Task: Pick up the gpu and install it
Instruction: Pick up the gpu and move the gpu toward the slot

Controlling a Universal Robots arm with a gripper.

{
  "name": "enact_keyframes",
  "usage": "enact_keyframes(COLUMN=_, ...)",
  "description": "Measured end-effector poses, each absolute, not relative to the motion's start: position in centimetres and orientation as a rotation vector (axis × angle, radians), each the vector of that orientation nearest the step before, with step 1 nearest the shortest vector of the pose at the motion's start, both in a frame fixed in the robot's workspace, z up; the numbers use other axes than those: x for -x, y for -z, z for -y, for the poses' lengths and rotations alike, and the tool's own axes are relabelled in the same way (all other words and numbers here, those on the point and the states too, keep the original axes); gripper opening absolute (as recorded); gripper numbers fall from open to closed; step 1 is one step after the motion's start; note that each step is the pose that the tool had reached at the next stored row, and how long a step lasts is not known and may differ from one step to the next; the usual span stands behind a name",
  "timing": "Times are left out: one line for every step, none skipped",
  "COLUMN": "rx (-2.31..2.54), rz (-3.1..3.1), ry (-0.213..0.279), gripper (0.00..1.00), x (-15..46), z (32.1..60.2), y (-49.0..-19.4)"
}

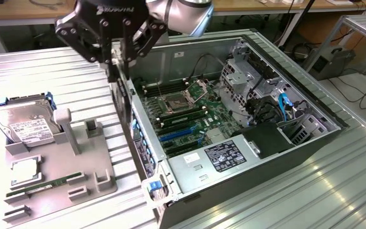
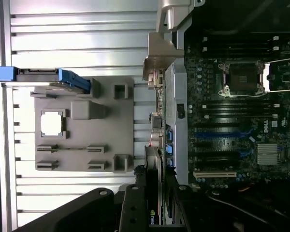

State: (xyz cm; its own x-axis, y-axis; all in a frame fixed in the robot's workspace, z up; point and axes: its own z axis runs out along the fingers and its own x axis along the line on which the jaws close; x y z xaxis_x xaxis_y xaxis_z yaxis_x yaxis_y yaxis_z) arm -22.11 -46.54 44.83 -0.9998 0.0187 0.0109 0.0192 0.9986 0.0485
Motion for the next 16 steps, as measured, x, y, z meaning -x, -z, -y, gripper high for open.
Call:
enact_keyframes(rx=0.03, rz=3.129, ry=0.077, gripper=0.26, x=21.6, z=46.6, y=-45.2)
enact_keyframes(rx=0.03, rz=3.128, ry=0.079, gripper=0.26, x=21.2, z=46.6, y=-45.5)
enact_keyframes(rx=0.03, rz=3.128, ry=0.08, gripper=0.26, x=20.6, z=46.6, y=-45.7)
enact_keyframes(rx=0.03, rz=3.127, ry=0.08, gripper=0.26, x=20.0, z=46.6, y=-45.9)
enact_keyframes(rx=0.03, rz=3.126, ry=0.08, gripper=0.26, x=19.4, z=46.6, y=-45.9)
enact_keyframes(rx=0.03, rz=3.125, ry=0.08, gripper=0.26, x=18.8, z=46.6, y=-46.0)
enact_keyframes(rx=0.03, rz=3.124, ry=0.08, gripper=0.26, x=18.3, z=46.6, y=-46.0)
enact_keyframes(rx=0.03, rz=3.124, ry=0.08, gripper=0.26, x=17.9, z=46.6, y=-46.0)
enact_keyframes(rx=0.03, rz=3.124, ry=0.08, gripper=0.26, x=17.4, z=46.6, y=-46.0)
enact_keyframes(rx=0.03, rz=3.123, ry=0.08, gripper=0.26, x=16.9, z=46.6, y=-46.0)
enact_keyframes(rx=0.03, rz=3.122, ry=0.08, gripper=0.26, x=16.4, z=46.6, y=-46.0)
enact_keyframes(rx=0.03, rz=3.122, ry=0.08, gripper=0.26, x=16.1, z=46.6, y=-46.0)
enact_keyframes(rx=0.03, rz=3.121, ry=0.08, gripper=0.26, x=15.5, z=46.6, y=-46.0)
enact_keyframes(rx=0.03, rz=3.121, ry=0.08, gripper=0.26, x=15.1, z=46.6, y=-46.0)
enact_keyframes(rx=0.03, rz=3.12, ry=0.08, gripper=0.26, x=14.6, z=46.6, y=-46.0)
enact_keyframes(rx=0.03, rz=3.118, ry=0.079, gripper=0.26, x=14.0, z=46.6, y=-46.0)
